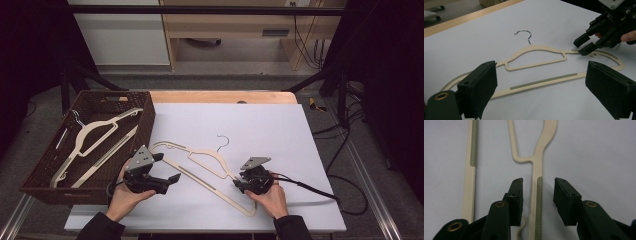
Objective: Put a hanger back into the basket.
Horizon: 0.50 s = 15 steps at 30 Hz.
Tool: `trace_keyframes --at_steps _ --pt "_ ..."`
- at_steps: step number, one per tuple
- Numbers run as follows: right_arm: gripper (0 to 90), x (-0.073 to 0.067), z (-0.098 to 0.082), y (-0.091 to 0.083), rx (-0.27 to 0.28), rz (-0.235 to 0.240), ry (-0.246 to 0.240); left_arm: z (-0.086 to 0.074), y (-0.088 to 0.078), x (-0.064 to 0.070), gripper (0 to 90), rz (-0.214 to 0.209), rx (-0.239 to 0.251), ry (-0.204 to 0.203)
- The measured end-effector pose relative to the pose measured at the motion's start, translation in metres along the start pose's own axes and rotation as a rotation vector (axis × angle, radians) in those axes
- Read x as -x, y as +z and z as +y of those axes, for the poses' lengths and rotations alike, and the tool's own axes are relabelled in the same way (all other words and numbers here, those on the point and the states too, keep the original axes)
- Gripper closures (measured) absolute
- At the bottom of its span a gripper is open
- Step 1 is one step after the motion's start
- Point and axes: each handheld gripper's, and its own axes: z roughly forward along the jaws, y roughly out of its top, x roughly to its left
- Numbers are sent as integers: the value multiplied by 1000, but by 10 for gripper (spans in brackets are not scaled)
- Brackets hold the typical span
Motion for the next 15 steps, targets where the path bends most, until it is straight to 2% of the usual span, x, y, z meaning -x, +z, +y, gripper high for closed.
trace_keyframes --at_steps 1,2,4,5,8,12,15 --pt "605 0 0 0 0 0 0 0 0 0 101 0 0 0" --pt "642 -1 0 2 -18 -11 5 0 1 0 101 -1 -3 0" --pt "663 0 -1 3 -21 -7 -13 0 2 1 101 -1 -5 1" --pt "695 -1 0 3 -26 -11 -4 -1 2 1 102 -2 -6 1" --pt "769 -2 0 2 -37 -1 -16 -1 2 1 104 1 -2 -1" --pt "789 -3 4 2 -65 -2 28 0 3 1 107 2 -6 -5" --pt "792 -3 5 1 -83 -8 27 3 6 1 108 3 -13 3"
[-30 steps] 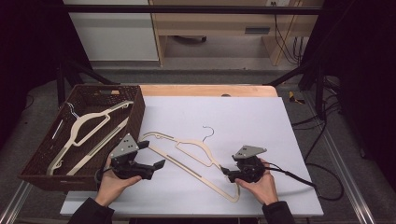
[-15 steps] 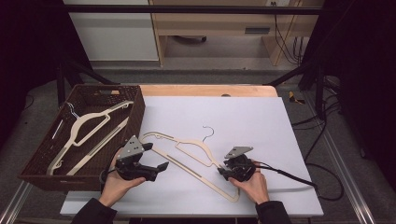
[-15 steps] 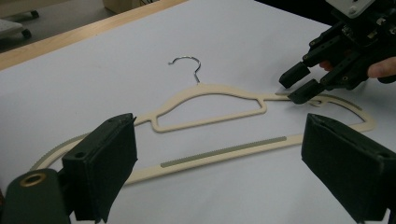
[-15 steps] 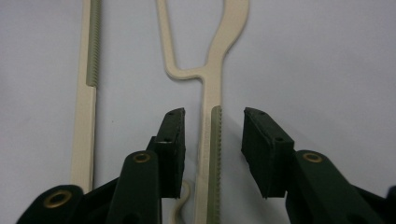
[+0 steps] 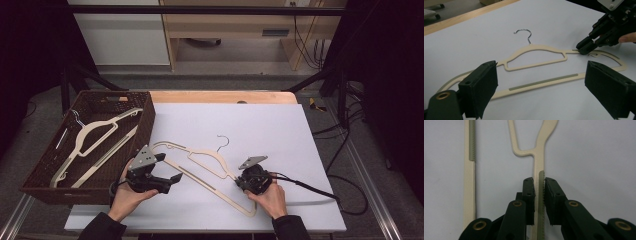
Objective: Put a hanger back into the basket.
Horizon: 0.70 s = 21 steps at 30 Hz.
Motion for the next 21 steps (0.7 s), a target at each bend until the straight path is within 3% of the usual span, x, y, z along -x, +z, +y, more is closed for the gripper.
trace_keyframes --at_steps 1,4,8,15,21 --pt "793 1 0 0 8 4 -10 1 2 0 109 -1 -1 2" --pt "794 0 0 0 2 7 20 7 8 1 110 2 -16 14" --pt "794 1 0 -4 7 -2 1 21 20 0 114 -2 -18 25" --pt "795 2 0 -12 39 -3 -25 40 55 3 117 -12 -41 34" --pt "795 2 1 -19 47 -6 -34 43 88 -9 130 -17 -93 18"
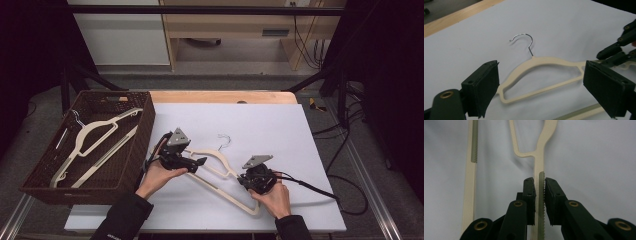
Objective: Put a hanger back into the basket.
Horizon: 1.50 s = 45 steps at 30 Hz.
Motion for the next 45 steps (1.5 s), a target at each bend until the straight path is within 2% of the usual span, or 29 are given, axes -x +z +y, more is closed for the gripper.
trace_keyframes --at_steps 12,20,23,27,32,34,38,40,45 --pt "795 1 1 -10 19 1 -9 -1 52 -21 168 -37 -127 2" --pt "795 1 1 -10 26 12 -11 1 79 -20 218 -43 -193 73" --pt "795 1 1 -11 29 11 -12 0 87 -21 239 -45 -197 74" --pt "795 1 1 -12 24 6 -13 -4 92 -26 274 -48 -228 86" --pt "795 1 2 -14 32 9 -11 -10 96 -31 344 -77 -248 83" --pt "795 1 2 -15 43 14 -13 -10 97 -31 370 -73 -254 103" --pt "795 1 2 -16 39 12 -15 -9 95 -31 464 -63 -252 109" --pt "795 1 2 -16 46 15 -22 -9 94 -32 542 -67 -259 116" --pt "795 1 2 -19 46 11 -32 -8 91 -30 593 -59 -273 169"
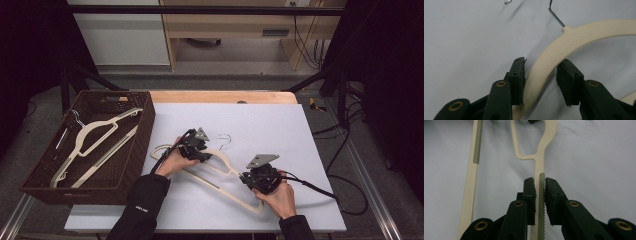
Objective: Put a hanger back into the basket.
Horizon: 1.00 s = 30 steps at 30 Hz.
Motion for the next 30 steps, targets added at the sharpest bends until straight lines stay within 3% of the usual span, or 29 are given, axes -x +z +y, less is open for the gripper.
trace_keyframes --at_steps 8,13,17,18,24,30 --pt "792 0 -1 0 -5 9 -9 -1 -10 7 672 29 -45 83" --pt "790 2 -3 0 -2 4 0 -4 -24 12 700 43 -46 121" --pt "787 4 -3 -1 -5 8 -22 -5 -35 20 718 59 -43 153" --pt "786 3 -3 -1 -12 6 -2 -5 -37 22 723 66 -44 162" --pt "742 5 -4 -2 -6 15 -16 -10 -50 38 739 82 -18 177" --pt "634 7 -2 -4 60 63 -10 -16 -61 56 748 101 8 190"
